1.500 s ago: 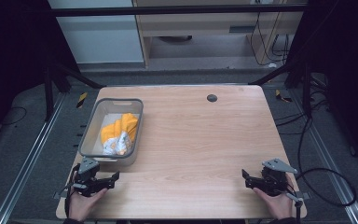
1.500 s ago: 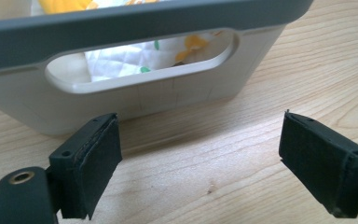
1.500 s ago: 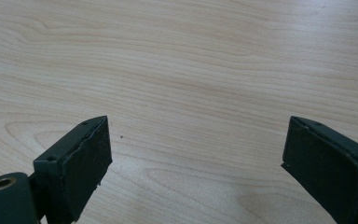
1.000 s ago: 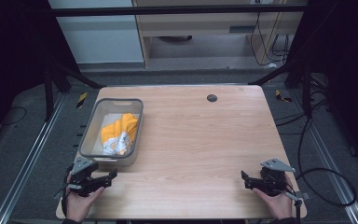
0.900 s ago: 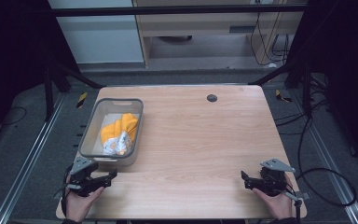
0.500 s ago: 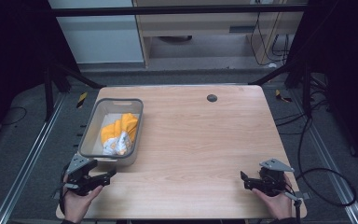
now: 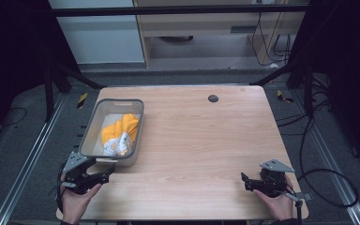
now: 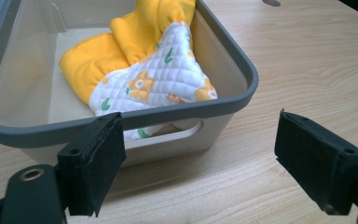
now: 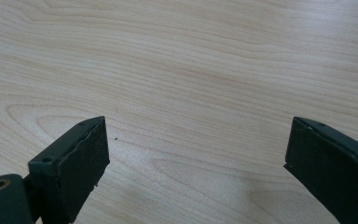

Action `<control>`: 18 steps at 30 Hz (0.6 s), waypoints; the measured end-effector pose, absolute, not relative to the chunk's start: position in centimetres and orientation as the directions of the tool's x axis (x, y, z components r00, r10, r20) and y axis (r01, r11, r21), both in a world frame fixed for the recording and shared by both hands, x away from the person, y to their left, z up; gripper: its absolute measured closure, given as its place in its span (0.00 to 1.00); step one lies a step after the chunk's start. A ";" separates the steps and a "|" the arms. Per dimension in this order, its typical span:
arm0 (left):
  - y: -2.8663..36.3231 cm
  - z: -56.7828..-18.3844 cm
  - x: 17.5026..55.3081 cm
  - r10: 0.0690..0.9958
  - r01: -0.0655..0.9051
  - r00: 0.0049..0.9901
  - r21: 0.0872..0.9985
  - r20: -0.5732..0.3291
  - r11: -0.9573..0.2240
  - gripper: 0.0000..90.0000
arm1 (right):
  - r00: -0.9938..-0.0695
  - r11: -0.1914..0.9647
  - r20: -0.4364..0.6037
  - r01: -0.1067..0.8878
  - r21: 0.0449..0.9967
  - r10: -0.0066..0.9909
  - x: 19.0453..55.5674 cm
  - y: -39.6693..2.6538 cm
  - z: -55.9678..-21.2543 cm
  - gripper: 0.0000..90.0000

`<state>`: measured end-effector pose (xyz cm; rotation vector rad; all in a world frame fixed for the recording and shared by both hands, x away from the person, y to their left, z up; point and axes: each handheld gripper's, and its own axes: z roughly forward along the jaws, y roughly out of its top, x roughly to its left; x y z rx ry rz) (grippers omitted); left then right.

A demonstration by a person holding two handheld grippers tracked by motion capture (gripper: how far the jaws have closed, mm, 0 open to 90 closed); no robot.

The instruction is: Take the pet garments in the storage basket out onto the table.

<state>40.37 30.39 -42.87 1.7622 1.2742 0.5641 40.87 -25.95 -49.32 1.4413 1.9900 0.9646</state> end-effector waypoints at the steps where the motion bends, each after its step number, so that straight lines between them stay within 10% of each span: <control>1: 30.3 -42.7 40.5 0.919 0.525 0.377 0.844 -0.119 -0.106 0.17 | -0.317 0.188 0.014 0.595 0.782 0.948 40.9 -25.9 -49.3 0.07; 18: 30.0 -40.6 41.3 0.916 0.498 0.386 0.861 -0.113 -0.103 0.17 | -0.310 0.184 0.012 0.594 0.783 0.951 40.8 -26.0 -49.4 0.07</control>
